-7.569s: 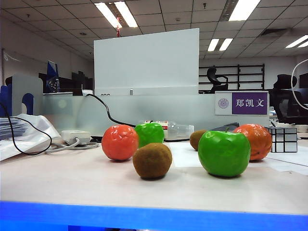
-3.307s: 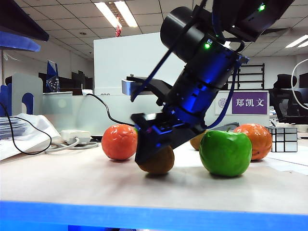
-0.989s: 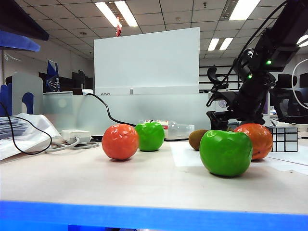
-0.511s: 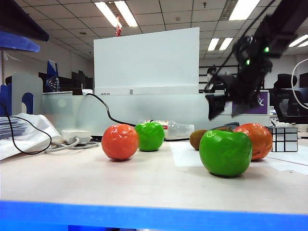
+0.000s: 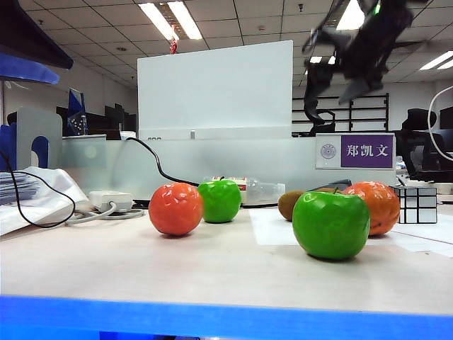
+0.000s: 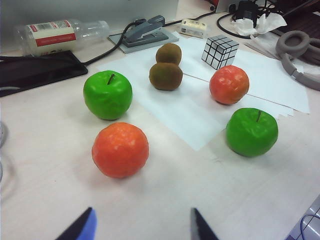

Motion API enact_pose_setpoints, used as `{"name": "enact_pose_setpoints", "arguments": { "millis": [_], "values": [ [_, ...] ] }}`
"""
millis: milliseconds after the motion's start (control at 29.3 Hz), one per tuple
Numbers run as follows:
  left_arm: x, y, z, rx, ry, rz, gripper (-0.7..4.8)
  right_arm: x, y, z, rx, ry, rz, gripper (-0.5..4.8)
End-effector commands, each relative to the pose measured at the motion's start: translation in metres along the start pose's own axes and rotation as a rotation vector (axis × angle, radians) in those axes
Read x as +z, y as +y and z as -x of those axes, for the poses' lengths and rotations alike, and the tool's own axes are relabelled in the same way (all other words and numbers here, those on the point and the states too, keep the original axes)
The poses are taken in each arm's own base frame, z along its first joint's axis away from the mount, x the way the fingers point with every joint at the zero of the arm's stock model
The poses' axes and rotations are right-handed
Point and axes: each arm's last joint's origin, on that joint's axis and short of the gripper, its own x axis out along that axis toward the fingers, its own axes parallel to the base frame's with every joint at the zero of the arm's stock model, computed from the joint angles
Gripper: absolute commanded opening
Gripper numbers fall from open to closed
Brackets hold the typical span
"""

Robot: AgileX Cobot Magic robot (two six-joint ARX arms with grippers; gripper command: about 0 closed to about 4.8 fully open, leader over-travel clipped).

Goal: Put the same fruits together.

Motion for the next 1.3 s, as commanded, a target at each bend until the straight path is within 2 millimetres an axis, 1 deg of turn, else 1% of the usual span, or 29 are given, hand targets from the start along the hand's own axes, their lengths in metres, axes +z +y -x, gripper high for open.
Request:
{"name": "enact_pose_setpoints", "arguments": {
  "millis": [34,205,273,409,443,477,511,546,614,716,784,886,1057,1296],
  "values": [
    [0.001,0.001,-0.002,-0.001,-0.009,-0.01,2.47,0.01,0.014,0.024,0.088,0.019,-0.025,4.79],
    [0.002,0.001,-0.002,-0.006,-0.017,-0.014,2.47,0.022,0.038,0.056,0.136,0.039,-0.004,4.79],
    [0.002,0.001,-0.002,-0.008,-0.022,-0.018,2.47,0.026,0.048,0.066,0.174,0.039,0.008,4.79],
    [0.006,-0.005,-0.007,-0.101,-0.056,-0.054,2.5,0.033,0.066,0.083,0.205,0.023,0.031,4.79],
    [0.007,-0.008,-0.012,-0.114,-0.059,-0.068,2.8,0.036,0.071,0.088,0.214,0.018,0.032,4.79],
    [0.008,-0.011,-0.016,-0.112,-0.057,-0.078,3.32,0.037,0.075,0.093,0.222,0.014,0.033,4.79],
    [0.009,-0.014,-0.021,-0.103,-0.053,-0.089,4.0,0.039,0.079,0.098,0.229,0.01,0.033,4.79],
    [0.01,-0.018,-0.027,-0.086,-0.051,-0.102,4.79,0.041,0.083,0.104,0.239,0.003,0.034,4.79],
    [0.013,-0.025,-0.04,-0.054,-0.063,-0.117,4.79,0.044,0.09,0.116,0.253,-0.005,0.043,4.79],
    [0.019,-0.043,-0.063,-0.017,-0.102,-0.161,4.79,0.047,0.1,0.137,0.265,-0.016,0.055,4.79],
    [0.025,-0.055,-0.078,-0.029,-0.106,-0.18,4.79,0.049,0.104,0.154,0.251,-0.026,0.063,4.79],
    [0.038,-0.069,-0.103,-0.104,-0.091,-0.189,4.79,0.05,0.104,0.18,0.23,-0.037,0.066,4.79],
    [0.056,-0.082,-0.147,-0.178,-0.055,-0.199,4.79,0.046,0.104,0.22,0.2,-0.017,0.063,4.79],
    [0.068,-0.097,-0.208,-0.28,0.012,-0.246,4.79,0.039,0.105,0.275,0.161,-0.053,0.073,4.79]
  ]
}}
